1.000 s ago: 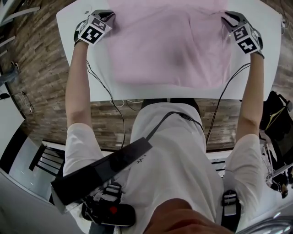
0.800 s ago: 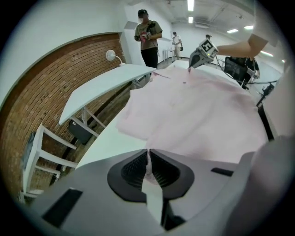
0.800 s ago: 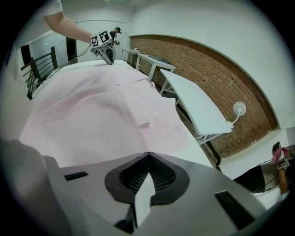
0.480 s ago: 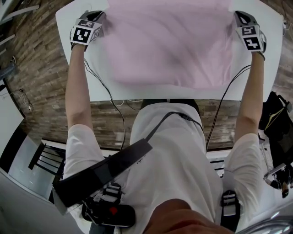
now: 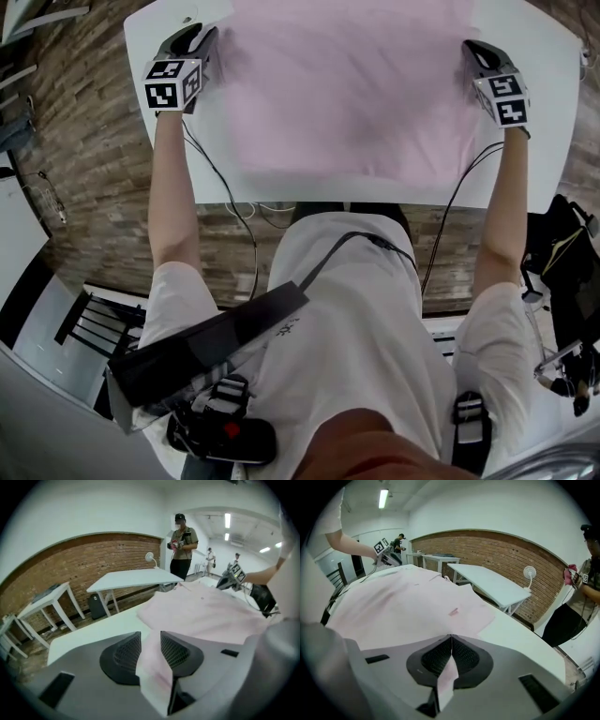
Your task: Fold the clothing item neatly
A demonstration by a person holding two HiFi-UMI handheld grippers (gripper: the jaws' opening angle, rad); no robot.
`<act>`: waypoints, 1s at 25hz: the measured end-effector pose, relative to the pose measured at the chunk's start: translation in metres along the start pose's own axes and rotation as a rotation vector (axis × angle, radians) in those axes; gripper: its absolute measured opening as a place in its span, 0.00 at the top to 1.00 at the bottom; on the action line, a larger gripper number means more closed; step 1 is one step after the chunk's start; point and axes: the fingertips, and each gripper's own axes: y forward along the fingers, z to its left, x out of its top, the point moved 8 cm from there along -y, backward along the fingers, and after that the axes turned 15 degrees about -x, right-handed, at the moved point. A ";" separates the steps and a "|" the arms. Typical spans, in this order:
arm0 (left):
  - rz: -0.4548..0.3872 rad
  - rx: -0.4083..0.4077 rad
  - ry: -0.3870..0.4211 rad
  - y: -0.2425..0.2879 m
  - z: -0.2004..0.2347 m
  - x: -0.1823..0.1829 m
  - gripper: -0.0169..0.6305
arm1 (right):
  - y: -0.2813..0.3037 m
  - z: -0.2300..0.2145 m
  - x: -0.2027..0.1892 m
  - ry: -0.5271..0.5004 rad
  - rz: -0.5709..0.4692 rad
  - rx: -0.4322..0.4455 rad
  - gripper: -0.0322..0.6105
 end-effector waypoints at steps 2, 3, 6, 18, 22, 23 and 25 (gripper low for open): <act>0.001 -0.092 0.010 0.008 -0.027 0.000 0.79 | 0.008 -0.004 -0.005 -0.028 0.049 -0.045 0.95; 0.021 -0.120 0.031 0.015 -0.040 -0.002 0.81 | 0.012 -0.006 -0.006 -0.043 0.072 -0.074 0.95; 0.081 -0.149 0.062 0.036 -0.061 -0.013 0.83 | 0.015 -0.013 -0.007 -0.007 0.111 -0.137 0.95; -0.144 -0.100 0.007 -0.010 -0.093 -0.013 0.97 | -0.063 0.032 -0.001 0.062 -0.007 -0.187 0.95; -0.225 -0.149 0.009 -0.035 -0.127 -0.024 0.97 | -0.108 0.073 -0.008 0.254 -0.089 -0.161 0.95; -0.237 -0.163 0.008 -0.040 -0.135 -0.026 0.97 | -0.118 0.081 -0.012 0.296 -0.099 -0.157 0.95; -0.250 -0.189 0.018 -0.045 -0.151 -0.028 0.97 | -0.135 0.096 -0.019 0.332 -0.105 -0.155 0.95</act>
